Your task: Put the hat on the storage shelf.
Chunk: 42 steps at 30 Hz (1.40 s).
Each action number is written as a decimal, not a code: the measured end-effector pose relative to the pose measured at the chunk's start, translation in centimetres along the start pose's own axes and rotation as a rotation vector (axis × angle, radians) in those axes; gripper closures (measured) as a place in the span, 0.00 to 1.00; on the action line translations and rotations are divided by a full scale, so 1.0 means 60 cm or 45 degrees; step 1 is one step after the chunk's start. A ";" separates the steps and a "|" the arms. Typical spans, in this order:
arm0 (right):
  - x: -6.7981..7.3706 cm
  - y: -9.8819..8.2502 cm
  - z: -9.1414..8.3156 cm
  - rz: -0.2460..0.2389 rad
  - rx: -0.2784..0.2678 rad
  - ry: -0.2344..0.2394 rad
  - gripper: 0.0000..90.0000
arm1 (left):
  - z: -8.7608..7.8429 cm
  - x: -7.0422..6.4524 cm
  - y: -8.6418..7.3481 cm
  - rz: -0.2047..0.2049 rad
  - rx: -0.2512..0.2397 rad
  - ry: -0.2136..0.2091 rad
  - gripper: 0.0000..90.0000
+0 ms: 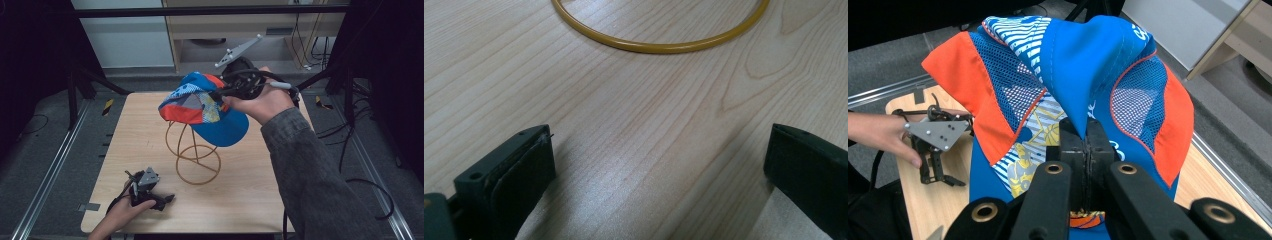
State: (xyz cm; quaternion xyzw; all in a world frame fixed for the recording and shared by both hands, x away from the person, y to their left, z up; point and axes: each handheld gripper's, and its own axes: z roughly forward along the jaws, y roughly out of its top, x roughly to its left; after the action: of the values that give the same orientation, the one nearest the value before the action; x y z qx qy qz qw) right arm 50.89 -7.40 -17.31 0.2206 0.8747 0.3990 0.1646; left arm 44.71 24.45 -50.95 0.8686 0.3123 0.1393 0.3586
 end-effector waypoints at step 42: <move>0.021 0.028 0.168 -0.072 0.231 0.092 0.98 | 0.000 0.000 0.000 -0.002 -0.001 -0.002 0.00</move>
State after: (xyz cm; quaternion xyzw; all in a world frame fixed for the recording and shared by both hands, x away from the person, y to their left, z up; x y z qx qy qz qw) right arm 54.94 0.54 -22.50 0.1952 0.9185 0.3209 0.1234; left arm 44.70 24.44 -50.95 0.8682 0.3127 0.1387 0.3594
